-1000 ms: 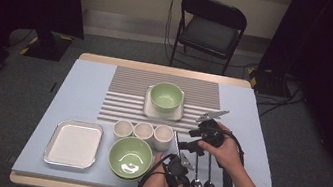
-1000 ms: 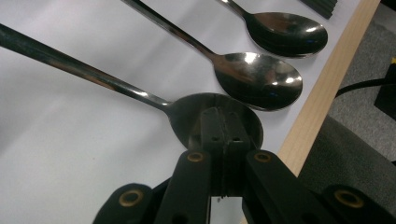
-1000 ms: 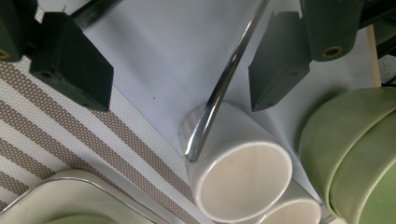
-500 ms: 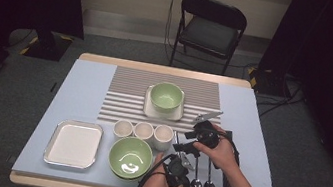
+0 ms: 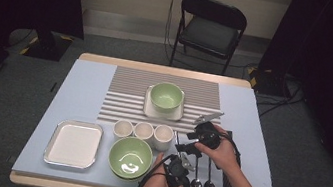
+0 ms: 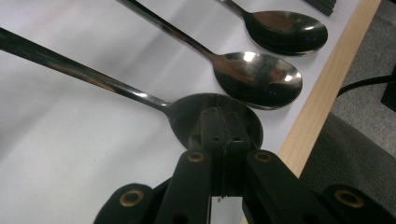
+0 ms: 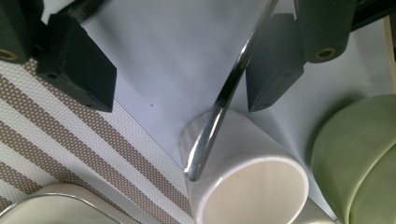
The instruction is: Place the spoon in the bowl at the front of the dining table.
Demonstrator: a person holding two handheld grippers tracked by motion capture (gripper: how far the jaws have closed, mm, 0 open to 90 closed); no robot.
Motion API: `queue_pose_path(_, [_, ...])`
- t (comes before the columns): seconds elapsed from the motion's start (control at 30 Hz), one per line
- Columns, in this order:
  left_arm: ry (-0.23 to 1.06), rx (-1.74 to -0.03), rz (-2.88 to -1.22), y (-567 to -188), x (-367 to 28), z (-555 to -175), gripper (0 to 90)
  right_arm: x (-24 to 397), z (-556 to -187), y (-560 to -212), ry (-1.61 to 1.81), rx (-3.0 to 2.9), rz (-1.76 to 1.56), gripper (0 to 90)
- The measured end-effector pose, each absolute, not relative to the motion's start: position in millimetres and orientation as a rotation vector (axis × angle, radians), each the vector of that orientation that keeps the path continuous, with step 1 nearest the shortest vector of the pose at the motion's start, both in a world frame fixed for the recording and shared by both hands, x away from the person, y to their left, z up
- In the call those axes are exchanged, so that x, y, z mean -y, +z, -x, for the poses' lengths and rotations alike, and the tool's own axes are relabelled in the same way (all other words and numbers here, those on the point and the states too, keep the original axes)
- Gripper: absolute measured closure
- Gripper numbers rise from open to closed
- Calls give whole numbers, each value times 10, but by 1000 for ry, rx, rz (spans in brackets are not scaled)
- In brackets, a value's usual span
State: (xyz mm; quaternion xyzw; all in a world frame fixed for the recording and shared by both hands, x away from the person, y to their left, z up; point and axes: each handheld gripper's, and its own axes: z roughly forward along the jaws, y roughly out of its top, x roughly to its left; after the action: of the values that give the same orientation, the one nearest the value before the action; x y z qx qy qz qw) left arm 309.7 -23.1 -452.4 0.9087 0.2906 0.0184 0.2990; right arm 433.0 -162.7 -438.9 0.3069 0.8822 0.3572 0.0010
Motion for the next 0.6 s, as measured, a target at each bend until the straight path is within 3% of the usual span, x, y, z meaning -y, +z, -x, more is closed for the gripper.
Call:
queue_pose_path(0.33, [53,-780,-2406,-4527,244,-3089,900,1794,-4338,-4386,1116,-2757,-1004,315])
queue_pose_path(0.6, [52,-780,-2413,-4522,249,-3094,900,1749,-4316,-4349,1173,-2755,-1005,281])
